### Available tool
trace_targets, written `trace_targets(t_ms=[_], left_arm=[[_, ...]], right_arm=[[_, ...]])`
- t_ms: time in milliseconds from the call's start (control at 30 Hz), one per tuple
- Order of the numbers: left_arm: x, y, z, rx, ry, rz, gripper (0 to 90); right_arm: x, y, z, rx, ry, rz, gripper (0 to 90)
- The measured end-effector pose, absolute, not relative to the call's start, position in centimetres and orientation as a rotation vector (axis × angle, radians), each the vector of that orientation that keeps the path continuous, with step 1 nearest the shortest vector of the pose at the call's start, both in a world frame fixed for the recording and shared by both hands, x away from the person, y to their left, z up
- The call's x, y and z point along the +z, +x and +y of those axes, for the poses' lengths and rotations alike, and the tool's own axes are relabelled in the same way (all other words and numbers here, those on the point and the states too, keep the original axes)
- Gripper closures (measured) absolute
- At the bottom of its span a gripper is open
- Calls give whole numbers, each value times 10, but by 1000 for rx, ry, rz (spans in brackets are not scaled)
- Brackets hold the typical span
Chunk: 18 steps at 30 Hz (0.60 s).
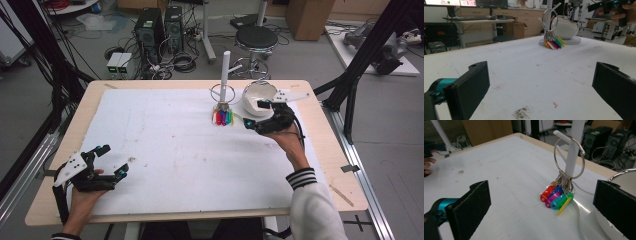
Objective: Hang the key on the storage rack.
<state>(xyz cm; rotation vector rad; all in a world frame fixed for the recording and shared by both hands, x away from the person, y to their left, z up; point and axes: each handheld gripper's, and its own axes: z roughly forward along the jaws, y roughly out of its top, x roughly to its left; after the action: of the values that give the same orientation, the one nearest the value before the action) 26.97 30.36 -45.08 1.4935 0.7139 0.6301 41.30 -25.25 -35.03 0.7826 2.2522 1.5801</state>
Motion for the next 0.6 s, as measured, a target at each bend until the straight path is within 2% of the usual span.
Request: trace_targets(t_ms=[400,600], left_arm=[[-451,269,303,644,1498,709,17],[-451,268,303,653,1493,707,17]], right_arm=[[-407,338,-296,1725,714,2043,9],[-429,319,-308,1758,727,1941,9]])
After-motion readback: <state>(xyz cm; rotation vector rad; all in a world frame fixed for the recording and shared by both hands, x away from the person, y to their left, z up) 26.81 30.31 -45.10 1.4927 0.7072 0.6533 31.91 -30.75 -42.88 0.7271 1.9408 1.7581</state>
